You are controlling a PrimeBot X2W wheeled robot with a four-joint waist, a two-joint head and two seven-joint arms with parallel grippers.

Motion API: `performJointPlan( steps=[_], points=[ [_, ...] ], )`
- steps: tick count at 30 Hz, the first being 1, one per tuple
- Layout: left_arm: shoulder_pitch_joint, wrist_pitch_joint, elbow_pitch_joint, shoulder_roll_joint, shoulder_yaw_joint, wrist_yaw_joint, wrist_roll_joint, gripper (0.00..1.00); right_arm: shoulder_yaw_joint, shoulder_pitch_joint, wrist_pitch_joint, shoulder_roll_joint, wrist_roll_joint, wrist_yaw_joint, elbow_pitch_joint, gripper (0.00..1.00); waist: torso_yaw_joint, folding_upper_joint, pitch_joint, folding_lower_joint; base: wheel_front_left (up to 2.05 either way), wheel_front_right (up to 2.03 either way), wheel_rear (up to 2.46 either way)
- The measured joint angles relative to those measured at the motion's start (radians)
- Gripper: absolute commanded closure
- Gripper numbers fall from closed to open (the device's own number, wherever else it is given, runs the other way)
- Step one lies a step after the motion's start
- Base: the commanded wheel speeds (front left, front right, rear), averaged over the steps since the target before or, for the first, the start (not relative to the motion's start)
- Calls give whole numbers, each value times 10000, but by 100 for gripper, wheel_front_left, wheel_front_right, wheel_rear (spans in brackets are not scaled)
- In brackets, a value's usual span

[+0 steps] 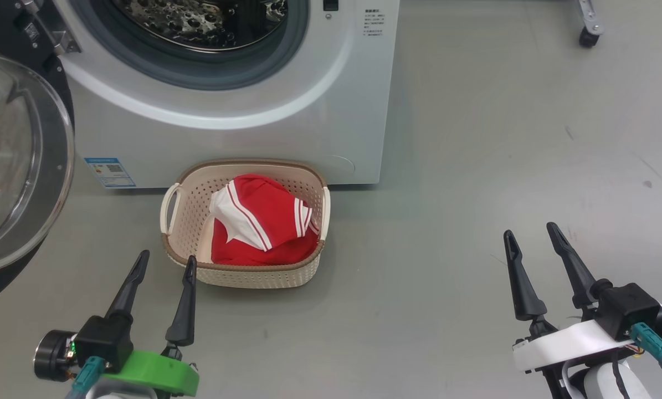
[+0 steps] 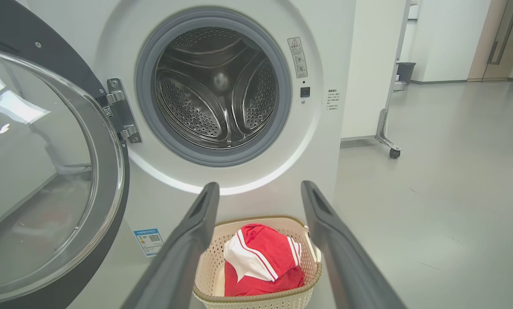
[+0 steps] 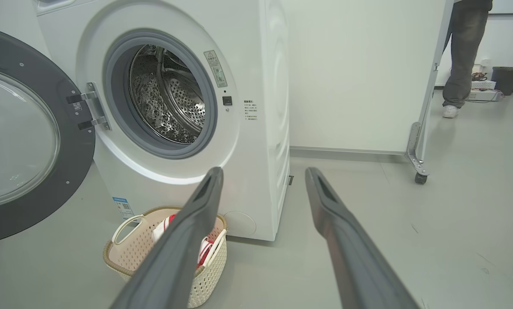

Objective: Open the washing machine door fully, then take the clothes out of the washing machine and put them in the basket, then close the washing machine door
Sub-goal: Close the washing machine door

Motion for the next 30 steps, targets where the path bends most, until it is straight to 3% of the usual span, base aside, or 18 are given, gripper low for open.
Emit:
performJointPlan(
  steps=[30],
  points=[
    [10,0,92,-2,-190,385,-173,0,359,105,0,-205,4,0,56,0,3419,0,-110,0,0,0,0]
  ],
)
